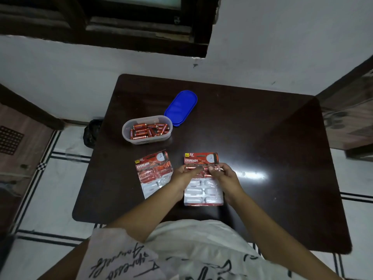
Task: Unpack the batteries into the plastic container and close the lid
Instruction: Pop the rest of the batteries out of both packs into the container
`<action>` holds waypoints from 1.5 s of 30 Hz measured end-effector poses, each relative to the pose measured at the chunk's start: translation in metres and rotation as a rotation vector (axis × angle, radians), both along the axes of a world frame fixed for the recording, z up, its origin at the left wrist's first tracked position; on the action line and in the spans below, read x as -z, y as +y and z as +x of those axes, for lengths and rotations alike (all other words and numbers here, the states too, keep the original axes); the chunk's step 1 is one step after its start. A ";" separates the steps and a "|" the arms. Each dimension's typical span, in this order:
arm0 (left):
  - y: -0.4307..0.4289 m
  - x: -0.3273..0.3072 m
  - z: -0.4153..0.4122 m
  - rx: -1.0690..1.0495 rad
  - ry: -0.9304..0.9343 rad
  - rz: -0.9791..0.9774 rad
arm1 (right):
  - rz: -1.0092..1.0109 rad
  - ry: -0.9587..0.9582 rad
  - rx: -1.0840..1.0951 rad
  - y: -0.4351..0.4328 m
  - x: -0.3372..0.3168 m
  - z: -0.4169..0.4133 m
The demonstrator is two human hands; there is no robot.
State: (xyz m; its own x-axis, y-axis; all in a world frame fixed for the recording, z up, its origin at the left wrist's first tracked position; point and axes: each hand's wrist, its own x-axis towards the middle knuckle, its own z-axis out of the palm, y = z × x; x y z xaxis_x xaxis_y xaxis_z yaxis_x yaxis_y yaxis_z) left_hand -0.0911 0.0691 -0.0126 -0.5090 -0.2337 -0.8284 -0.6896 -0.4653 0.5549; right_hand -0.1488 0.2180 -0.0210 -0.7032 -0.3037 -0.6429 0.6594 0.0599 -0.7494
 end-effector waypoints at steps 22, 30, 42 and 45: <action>0.014 0.015 0.032 -0.101 0.095 0.051 | 0.028 0.100 -0.111 0.008 -0.002 0.021; 0.014 0.012 0.028 -0.056 0.096 0.082 | 0.140 0.254 -0.154 0.015 0.008 0.022; 0.012 0.012 0.032 -0.072 0.125 0.183 | 0.140 0.342 -0.188 0.010 0.009 0.022; 0.007 0.010 0.031 -0.009 0.112 0.181 | 0.108 0.318 -0.182 0.014 0.012 0.022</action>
